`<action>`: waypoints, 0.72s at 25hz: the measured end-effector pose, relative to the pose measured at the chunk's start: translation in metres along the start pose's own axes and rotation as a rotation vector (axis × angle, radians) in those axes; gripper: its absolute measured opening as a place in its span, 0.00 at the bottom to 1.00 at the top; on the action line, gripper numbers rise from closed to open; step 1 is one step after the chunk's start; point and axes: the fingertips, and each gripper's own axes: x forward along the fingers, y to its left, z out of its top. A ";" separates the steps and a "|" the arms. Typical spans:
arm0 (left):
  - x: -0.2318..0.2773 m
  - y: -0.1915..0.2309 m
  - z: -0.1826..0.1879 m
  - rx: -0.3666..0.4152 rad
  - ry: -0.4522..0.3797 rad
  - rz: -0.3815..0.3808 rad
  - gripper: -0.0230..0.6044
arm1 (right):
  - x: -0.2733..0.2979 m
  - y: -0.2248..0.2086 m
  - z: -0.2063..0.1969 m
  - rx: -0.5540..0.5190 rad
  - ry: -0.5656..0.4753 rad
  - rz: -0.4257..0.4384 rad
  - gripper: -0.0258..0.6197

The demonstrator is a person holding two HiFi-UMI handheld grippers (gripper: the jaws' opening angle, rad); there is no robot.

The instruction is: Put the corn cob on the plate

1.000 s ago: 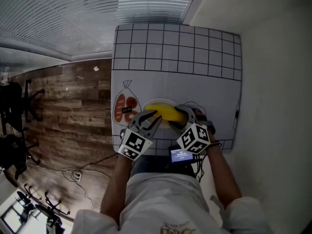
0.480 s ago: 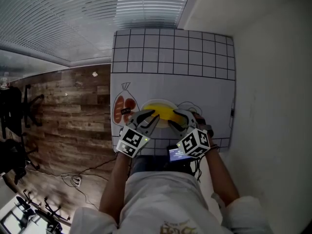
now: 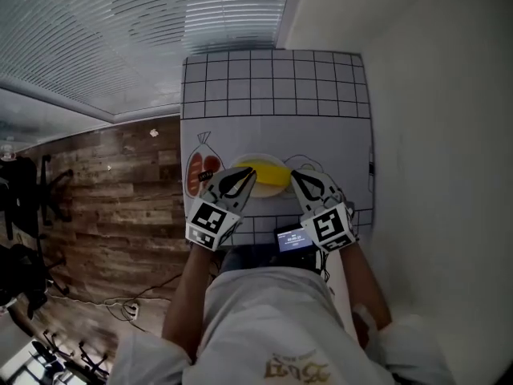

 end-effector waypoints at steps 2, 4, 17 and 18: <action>-0.010 -0.006 0.014 0.027 -0.045 -0.002 0.07 | -0.018 -0.006 0.010 0.067 -0.048 -0.060 0.05; -0.020 -0.012 0.028 0.064 -0.084 0.002 0.06 | -0.036 -0.014 0.021 0.134 -0.104 -0.128 0.05; -0.079 -0.029 0.106 0.121 -0.298 0.083 0.05 | -0.117 -0.025 0.064 0.300 -0.311 -0.362 0.05; -0.082 -0.031 0.109 0.126 -0.310 0.086 0.05 | -0.121 -0.024 0.064 0.304 -0.319 -0.369 0.05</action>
